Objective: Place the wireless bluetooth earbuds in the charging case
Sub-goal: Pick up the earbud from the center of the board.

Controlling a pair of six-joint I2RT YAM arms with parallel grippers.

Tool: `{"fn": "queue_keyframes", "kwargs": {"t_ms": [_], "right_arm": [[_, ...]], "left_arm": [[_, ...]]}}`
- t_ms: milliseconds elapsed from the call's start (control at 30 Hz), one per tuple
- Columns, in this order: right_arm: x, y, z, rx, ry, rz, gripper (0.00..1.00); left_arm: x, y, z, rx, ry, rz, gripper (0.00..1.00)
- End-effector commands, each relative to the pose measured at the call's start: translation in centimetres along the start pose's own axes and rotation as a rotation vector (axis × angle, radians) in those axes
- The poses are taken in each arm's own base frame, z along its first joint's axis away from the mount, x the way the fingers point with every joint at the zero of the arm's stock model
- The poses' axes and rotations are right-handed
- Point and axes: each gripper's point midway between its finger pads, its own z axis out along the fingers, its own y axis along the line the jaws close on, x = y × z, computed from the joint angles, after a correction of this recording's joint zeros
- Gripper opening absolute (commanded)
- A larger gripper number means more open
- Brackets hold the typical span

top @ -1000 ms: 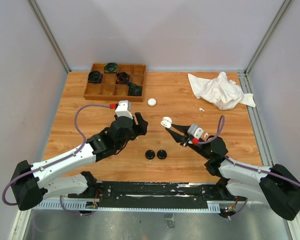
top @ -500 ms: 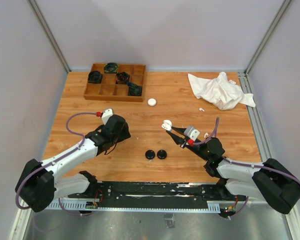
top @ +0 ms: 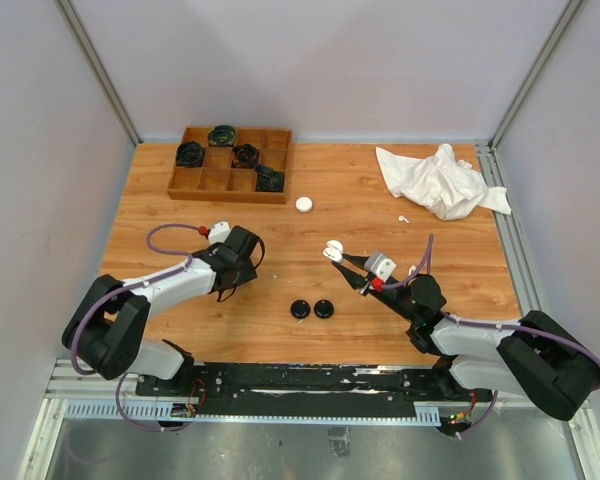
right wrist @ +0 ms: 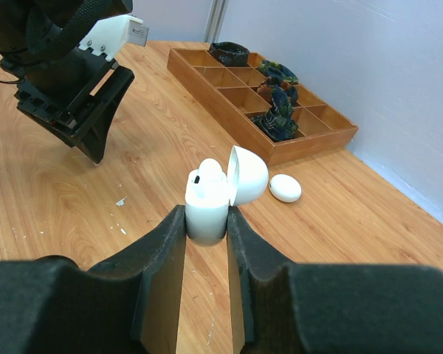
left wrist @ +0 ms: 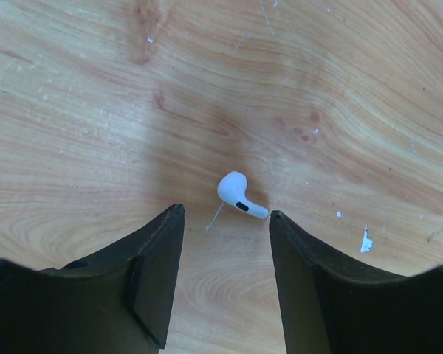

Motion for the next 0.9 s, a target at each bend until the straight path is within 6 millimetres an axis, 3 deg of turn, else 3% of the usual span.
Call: {"fn": "queue_keyframes", "kwargs": {"t_ms": [0, 267, 567, 867], "right_arm": [[-0.9, 0.0, 0.1, 0.006, -0.039, -0.022, 0.01], [-0.8, 0.1, 0.1, 0.003, -0.039, -0.020, 0.01], [-1.0, 0.0, 0.1, 0.005, -0.039, -0.022, 0.01], [-1.0, 0.0, 0.0, 0.006, -0.040, -0.022, 0.01]], "left_arm": [[-1.9, -0.9, 0.6, 0.002, -0.052, -0.018, 0.54], [-1.7, -1.9, 1.5, 0.019, -0.025, 0.034, 0.45], [-1.1, -3.6, 1.1, 0.087, 0.038, 0.098, 0.32], [-0.8, -3.8, 0.8, 0.088, 0.084, 0.176, 0.24]]}}
